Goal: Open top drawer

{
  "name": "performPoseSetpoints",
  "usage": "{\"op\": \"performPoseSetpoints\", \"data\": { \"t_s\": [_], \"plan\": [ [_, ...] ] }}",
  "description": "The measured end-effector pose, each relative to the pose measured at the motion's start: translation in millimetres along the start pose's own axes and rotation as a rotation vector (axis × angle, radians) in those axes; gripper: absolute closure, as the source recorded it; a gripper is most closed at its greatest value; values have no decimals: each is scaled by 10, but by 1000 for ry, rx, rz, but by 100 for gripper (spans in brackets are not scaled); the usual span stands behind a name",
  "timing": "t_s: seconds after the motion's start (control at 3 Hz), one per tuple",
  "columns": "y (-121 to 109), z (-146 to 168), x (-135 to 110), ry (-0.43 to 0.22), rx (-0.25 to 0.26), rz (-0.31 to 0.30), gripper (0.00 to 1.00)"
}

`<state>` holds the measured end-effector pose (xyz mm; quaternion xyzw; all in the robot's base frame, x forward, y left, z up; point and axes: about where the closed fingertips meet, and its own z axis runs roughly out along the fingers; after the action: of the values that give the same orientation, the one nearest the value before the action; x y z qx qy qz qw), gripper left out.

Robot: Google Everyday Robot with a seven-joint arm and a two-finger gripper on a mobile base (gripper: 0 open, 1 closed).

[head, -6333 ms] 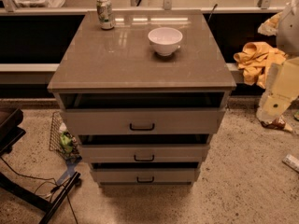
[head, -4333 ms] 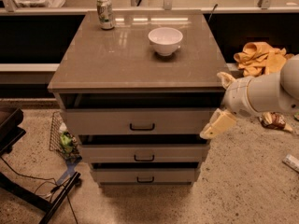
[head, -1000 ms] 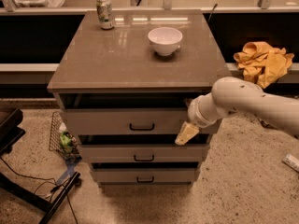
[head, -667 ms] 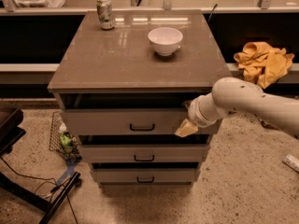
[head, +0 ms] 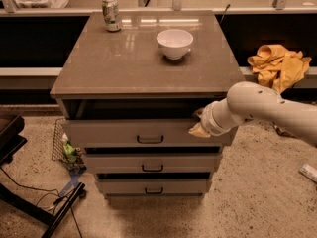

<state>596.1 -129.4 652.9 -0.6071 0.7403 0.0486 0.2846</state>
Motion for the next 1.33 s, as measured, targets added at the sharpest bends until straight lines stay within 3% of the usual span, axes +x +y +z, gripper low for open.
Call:
{"op": "performPoseSetpoints", "data": {
  "t_s": [0.33,0.67,1.33],
  "plan": [
    [-12,-37,-21,0,0,0,100],
    [122,-255,39,5,11,32,100],
    [118,-214,17,5,-8,27,100]
  ]
}}
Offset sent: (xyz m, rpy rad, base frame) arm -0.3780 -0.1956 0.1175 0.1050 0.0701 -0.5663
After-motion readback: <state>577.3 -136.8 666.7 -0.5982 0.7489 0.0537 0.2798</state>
